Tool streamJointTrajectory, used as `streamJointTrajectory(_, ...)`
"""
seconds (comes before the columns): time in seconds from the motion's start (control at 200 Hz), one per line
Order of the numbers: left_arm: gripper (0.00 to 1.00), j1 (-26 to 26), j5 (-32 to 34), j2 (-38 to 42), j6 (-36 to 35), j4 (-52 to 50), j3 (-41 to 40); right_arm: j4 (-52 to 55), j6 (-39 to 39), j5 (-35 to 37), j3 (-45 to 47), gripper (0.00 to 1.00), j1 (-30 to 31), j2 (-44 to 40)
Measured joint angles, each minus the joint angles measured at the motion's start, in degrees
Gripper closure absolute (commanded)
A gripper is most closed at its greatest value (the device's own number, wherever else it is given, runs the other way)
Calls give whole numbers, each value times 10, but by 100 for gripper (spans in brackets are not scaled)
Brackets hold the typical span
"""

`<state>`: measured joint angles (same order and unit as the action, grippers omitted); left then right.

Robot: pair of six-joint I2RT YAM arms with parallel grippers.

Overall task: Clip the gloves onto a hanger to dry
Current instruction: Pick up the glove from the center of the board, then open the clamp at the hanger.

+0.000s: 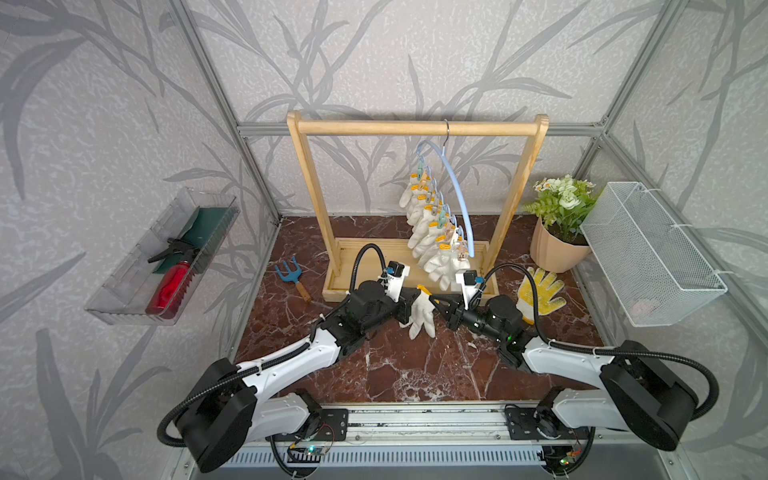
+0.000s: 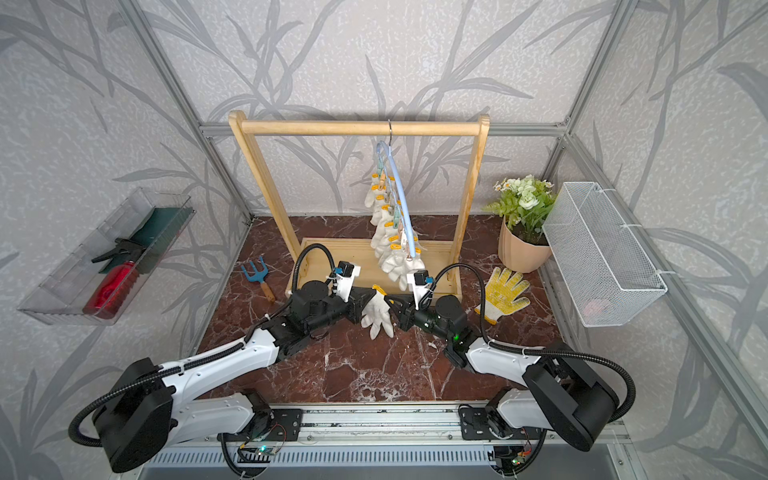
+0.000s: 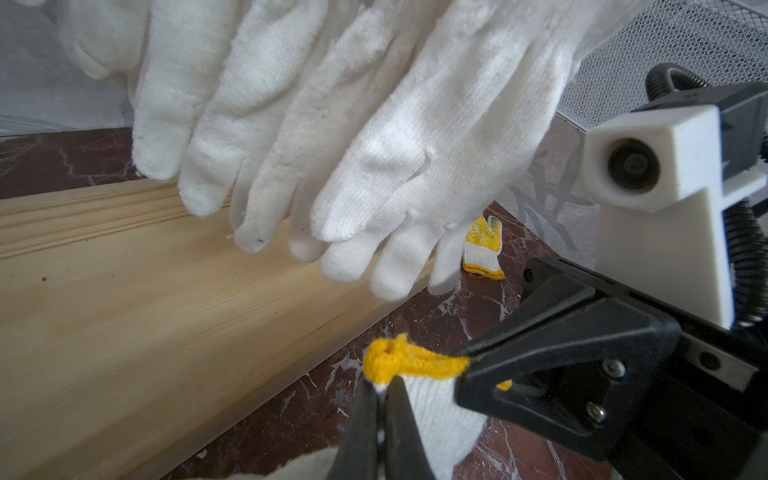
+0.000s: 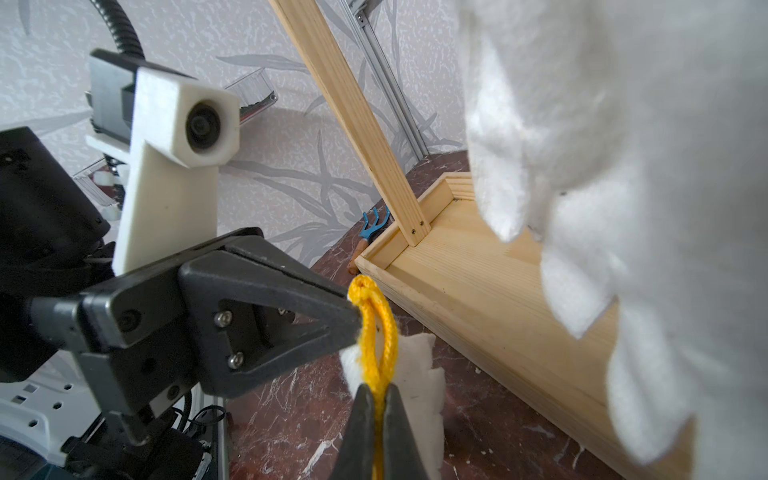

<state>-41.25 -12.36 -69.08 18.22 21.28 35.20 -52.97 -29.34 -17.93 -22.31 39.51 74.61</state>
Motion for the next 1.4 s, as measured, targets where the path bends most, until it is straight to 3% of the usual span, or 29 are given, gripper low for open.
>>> streamJointTrajectory(0.045, 77, 0, -7, 0, -2, 0, 0, 16, 7, -1, 0, 100, 0, -9)
streamJointTrajectory(0.115, 69, 0, -23, -3, -12, -8, 4, 64, 27, -1, -3, 100, -3, -33)
streamJointTrajectory(0.365, 64, 1, -110, -9, -135, -103, 89, 303, 124, -38, -43, 100, -72, -136)
streamJointTrajectory(0.59, 52, 1, -209, -54, -238, -120, 176, 435, 188, -60, -85, 100, -93, -160)
streamJointTrajectory(0.915, 50, 9, -286, -123, -303, -98, 251, 475, 210, -73, -88, 100, -100, -160)
streamJointTrajectory(1.4, 49, 33, -355, -159, -291, -10, 292, 468, 210, -83, -88, 100, -102, -150)
